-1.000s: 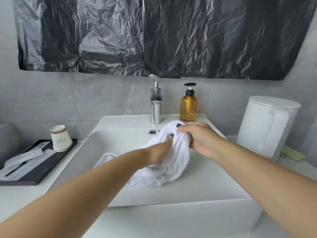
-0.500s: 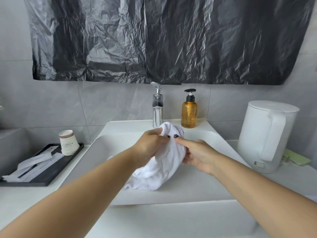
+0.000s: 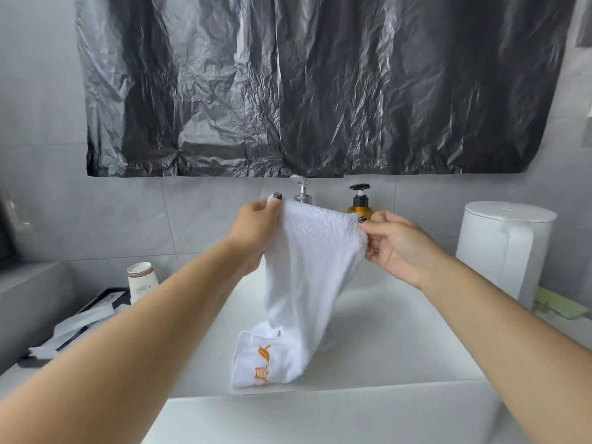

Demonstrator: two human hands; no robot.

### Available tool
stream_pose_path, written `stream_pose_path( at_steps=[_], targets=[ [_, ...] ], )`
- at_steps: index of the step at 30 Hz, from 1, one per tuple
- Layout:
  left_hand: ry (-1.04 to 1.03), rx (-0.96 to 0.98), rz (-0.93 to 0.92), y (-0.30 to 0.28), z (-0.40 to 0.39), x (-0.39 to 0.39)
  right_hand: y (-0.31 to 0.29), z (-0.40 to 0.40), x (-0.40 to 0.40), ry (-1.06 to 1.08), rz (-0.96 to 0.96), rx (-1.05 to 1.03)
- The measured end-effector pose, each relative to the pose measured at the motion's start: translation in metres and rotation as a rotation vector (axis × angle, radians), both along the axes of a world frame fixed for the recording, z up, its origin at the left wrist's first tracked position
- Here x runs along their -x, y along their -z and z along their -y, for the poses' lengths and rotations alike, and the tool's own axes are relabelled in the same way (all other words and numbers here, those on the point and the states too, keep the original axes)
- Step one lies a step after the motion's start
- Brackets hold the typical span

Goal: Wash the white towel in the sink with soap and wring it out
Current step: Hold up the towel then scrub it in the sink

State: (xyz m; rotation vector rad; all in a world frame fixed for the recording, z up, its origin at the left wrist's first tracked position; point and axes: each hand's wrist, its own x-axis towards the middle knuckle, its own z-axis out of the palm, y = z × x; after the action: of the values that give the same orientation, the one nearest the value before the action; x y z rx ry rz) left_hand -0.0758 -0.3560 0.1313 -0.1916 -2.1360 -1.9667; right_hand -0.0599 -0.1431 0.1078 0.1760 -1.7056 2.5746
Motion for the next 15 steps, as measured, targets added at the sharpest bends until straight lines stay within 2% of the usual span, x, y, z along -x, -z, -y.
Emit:
stream_pose_path(
  at_steps=[4, 5, 7, 10, 12, 15],
  targets=[
    [0.072, -0.114, 0.032, -0.017, -0.017, -0.003, 0.007, 0.016, -0.007, -0.071, 0.147, 0.225],
    [0.089, -0.128, 0.036, -0.020, -0.021, -0.003, 0.014, 0.022, -0.008, -0.080, 0.202, 0.185],
    [0.141, -0.139, 0.042, -0.023, -0.024, -0.005, 0.032, 0.032, -0.010, -0.065, 0.277, -0.042],
    [0.202, -0.165, 0.041, -0.024, -0.026, -0.010, 0.048, 0.044, -0.011, 0.008, 0.280, -0.364],
    [0.285, -0.185, 0.041, -0.024, -0.024, -0.016, 0.046, 0.047, -0.009, -0.019, 0.226, -0.345],
    [0.492, -0.166, 0.010, -0.023, -0.010, -0.022, 0.031, 0.051, -0.007, -0.243, 0.092, -0.174]
  ],
)
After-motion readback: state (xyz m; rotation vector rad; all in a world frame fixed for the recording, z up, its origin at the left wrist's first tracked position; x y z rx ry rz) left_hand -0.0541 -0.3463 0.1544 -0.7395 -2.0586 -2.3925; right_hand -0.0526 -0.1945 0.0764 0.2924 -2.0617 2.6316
